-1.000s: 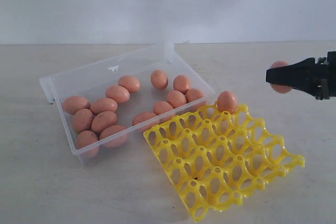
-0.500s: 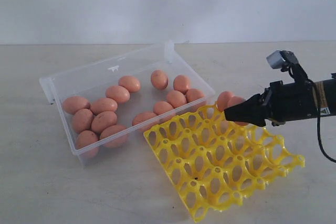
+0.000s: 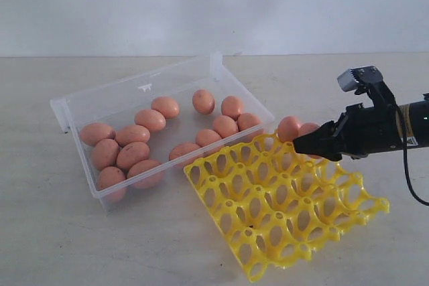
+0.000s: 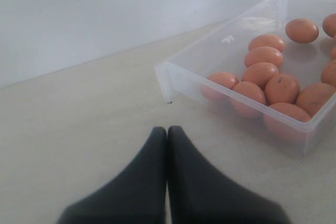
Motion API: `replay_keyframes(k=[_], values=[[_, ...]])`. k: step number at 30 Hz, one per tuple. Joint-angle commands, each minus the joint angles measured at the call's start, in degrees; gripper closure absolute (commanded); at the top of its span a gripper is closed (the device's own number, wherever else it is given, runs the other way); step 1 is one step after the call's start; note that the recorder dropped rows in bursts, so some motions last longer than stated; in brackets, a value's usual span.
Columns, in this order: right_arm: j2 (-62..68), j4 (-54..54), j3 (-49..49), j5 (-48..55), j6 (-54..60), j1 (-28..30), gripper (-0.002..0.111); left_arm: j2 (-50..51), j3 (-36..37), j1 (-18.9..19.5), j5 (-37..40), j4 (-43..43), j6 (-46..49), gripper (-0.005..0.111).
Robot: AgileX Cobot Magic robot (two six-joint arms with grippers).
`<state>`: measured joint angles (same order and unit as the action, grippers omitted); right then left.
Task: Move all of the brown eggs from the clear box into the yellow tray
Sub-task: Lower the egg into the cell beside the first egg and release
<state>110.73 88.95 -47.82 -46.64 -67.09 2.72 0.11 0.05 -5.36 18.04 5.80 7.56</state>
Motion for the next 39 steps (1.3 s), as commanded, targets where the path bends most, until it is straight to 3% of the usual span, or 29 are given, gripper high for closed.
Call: replay_keyframes(k=[1,4,10,13,27,34,36,39], values=[[-0.07,-1.05,-0.22,1.03,0.66,-0.11,0.106,-0.11,-0.05,0.04,-0.48,-0.45,0.02,0.111],[-0.07,-1.74,-0.22,1.03,0.66,-0.11,0.095,-0.11,-0.05,0.04,-0.48,-0.45,0.02,0.111],[-0.07,-3.25,-0.22,1.03,0.66,-0.11,0.058,-0.11,-0.05,0.04,-0.48,-0.45,0.02,0.111],[-0.07,-3.9,-0.22,1.03,0.52,-0.11,0.053,-0.11,-0.05,0.04,-0.48,-0.45,0.02,0.111],[-1.15,-4.94,-0.22,0.67,-2.04,0.02,0.053,-0.11,-0.05,0.04,-0.48,-0.45,0.02,0.111],[-9.63,-4.71,-0.22,4.66,-8.46,0.02,0.053,-0.11,-0.05,0.04,-0.48,-0.45,0.02,0.111],[-14.58,-4.59,-0.22,3.23,-15.04,0.02,0.059,-0.11,-0.05,0.04,-0.48,-0.45,0.02,0.111],[-21.21,-2.99,-0.22,-1.74,-21.72,0.02,0.1,-0.11,-0.05,0.04,-0.48,-0.45,0.02,0.111]])
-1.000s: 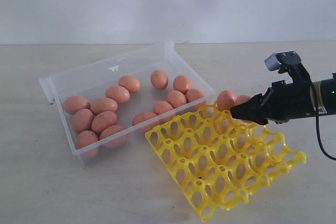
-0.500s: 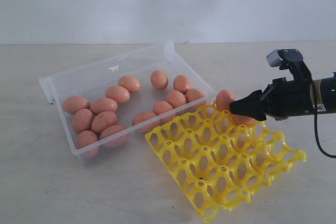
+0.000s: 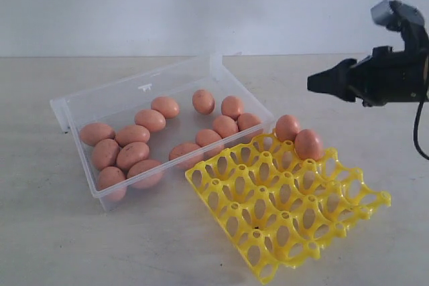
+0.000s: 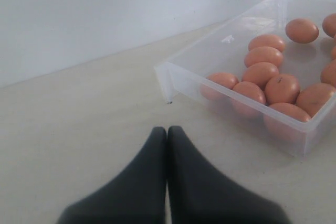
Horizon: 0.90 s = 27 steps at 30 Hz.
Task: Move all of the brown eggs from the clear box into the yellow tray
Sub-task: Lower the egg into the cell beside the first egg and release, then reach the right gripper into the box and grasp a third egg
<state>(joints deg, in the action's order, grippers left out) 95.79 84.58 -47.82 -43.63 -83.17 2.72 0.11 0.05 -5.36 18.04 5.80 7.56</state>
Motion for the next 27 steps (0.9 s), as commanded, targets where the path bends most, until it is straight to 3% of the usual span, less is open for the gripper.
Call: replay_keyframes(k=[1,8,10,12,17,19,24,27], values=[[-7.91,2.92,-0.22,-6.01,-5.63,0.02,0.108,-0.11,-0.05,0.04,-0.48,-0.45,0.02,0.111],[-20.32,10.71,-0.22,-2.94,-8.61,-0.1,0.109,-0.11,-0.05,0.04,-0.48,-0.45,0.02,0.111],[-26.97,11.12,-0.22,7.1,-8.73,-2.5,0.109,-0.11,-0.05,0.04,-0.48,-0.45,0.02,0.111],[-33.35,14.37,-0.34,25.81,-7.67,-8.38,0.109,-0.11,-0.05,0.04,-0.48,-0.45,0.02,0.111],[-35.16,14.46,-0.46,63.02,-3.07,-20.05,0.109,-0.11,-0.05,0.04,-0.48,-0.45,0.02,0.111],[-32.9,4.44,-1.62,68.66,6.77,-21.65,0.109,-0.11,-0.05,0.04,-0.48,-0.45,0.02,0.111],[-20.71,-47.16,-12.58,81.95,57.01,-21.59,0.109,-0.11,-0.05,0.04,-0.48,-0.45,0.02,0.111],[-12.86,-69.59,-22.07,89.71,81.74,-21.59,0.109,-0.11,-0.05,0.04,-0.48,-0.45,0.02,0.111]])
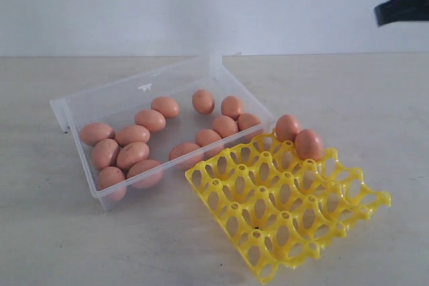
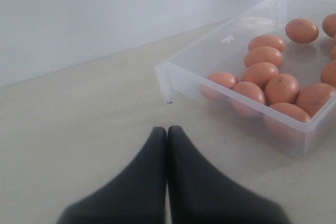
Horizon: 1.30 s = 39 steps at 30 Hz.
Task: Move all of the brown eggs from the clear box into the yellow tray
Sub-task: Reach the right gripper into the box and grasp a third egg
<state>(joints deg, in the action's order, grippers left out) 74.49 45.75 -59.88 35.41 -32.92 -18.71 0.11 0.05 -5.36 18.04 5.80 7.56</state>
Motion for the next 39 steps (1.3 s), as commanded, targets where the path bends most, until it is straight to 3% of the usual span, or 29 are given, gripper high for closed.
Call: replay_keyframes(k=[1,3,4,6,13,17,19,22,23,26,28,33,39], values=[[10.67,-38.45,-13.34,12.06,38.11,-0.28,0.109,-0.11,-0.05,0.04,-0.48,-0.45,0.02,0.111],[14.09,-51.62,-19.2,13.97,47.95,-0.82,0.109,-0.11,-0.05,0.04,-0.48,-0.45,0.02,0.111],[17.53,-63.75,-25.2,15.45,55.27,-2.36,0.109,-0.11,-0.05,0.04,-0.48,-0.45,0.02,0.111],[20.77,-70.14,-30.02,16.3,58.6,-4.54,0.109,-0.11,-0.05,0.04,-0.48,-0.45,0.02,0.111],[35.68,-70.62,-43.58,23.01,59.14,-14.81,0.109,-0.11,-0.05,0.04,-0.48,-0.45,0.02,0.111],[44.62,-67.26,-44.83,19.68,70.48,-20.2,0.108,-0.11,-0.05,0.04,-0.48,-0.45,0.02,0.111],[47.71,-66.66,-44.83,20.52,70.89,-21.07,0.097,-0.11,-0.05,0.04,-0.48,-0.45,0.02,0.111],[50.84,-66.23,-44.83,21.55,70.76,-21.65,0.057,-0.11,-0.05,0.04,-0.48,-0.45,0.02,0.111],[50.98,-65.44,-44.83,19.95,70.34,-21.88,0.051,-0.11,-0.05,0.04,-0.48,-0.45,0.02,0.111],[50.75,-62.42,-44.83,12.76,65.23,-21.88,0.055,-0.11,-0.05,0.04,-0.48,-0.45,0.02,0.111],[50.9,-52.94,-44.83,8.23,52.22,-21.88,0.056,-0.11,-0.05,0.04,-0.48,-0.45,0.02,0.111],[51.83,-27.74,-44.83,13.46,22.58,-21.78,0.056,-0.11,-0.05,0.04,-0.48,-0.45,0.02,0.111],[51.96,-26.42,-44.83,17.77,21.67,-21.67,0.056,-0.11,-0.05,0.04,-0.48,-0.45,0.02,0.111]])
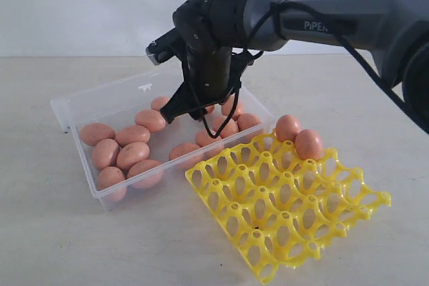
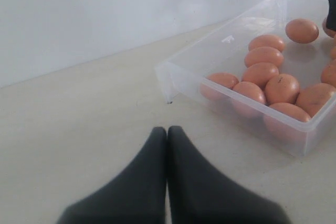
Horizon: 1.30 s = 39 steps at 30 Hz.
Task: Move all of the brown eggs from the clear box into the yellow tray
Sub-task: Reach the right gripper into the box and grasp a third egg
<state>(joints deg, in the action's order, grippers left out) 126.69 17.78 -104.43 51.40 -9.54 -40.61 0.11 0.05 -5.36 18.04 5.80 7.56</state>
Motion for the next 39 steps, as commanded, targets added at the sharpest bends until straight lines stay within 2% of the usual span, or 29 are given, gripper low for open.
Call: replay_keyframes(k=[1,4,5,7,9,19,22,24,28,36,39], values=[[-0.24,1.41,-0.28,0.99,-1.94,0.6,0.056,-0.11,-0.05,0.04,-0.48,-0.45,0.02,0.111],[-0.12,-1.5,-0.28,0.34,-5.97,3.61,0.056,-0.11,-0.05,0.04,-0.48,-0.45,0.02,0.111],[-0.12,-7.66,-0.28,0.94,-5.79,5.52,0.056,-0.11,-0.05,0.04,-0.48,-0.45,0.02,0.111],[-0.12,-16.11,-0.28,2.39,1.57,7.52,0.056,-0.11,-0.05,0.04,-0.48,-0.45,0.02,0.111],[-0.12,-17.12,-0.28,3.07,4.74,7.52,0.056,-0.11,-0.05,0.04,-0.48,-0.45,0.02,0.111],[4.9,-17.02,-0.28,2.72,4.66,7.52,0.056,-0.11,-0.05,0.04,-0.48,-0.45,0.02,0.111],[5.9,-16.91,-0.28,2.21,4.5,7.52,0.063,-0.11,-0.05,0.04,-0.48,-0.45,0.02,0.111],[6.01,-16.91,-0.28,1.65,4.5,7.52,0.073,-0.11,-0.05,0.04,-0.48,-0.45,0.02,0.111],[6.01,-16.91,-0.28,0.05,4.5,7.52,0.108,-0.11,-0.05,0.04,-0.48,-0.45,0.02,0.111],[3.66,-18.18,-0.28,0.03,4.5,7.52,0.108,-0.11,-0.05,0.04,-0.48,-0.45,0.02,0.111],[0.31,-22.04,-0.07,-2.25,3.87,7.26,0.108,-0.11,-0.05,0.04,-0.48,-0.45,0.02,0.111]])
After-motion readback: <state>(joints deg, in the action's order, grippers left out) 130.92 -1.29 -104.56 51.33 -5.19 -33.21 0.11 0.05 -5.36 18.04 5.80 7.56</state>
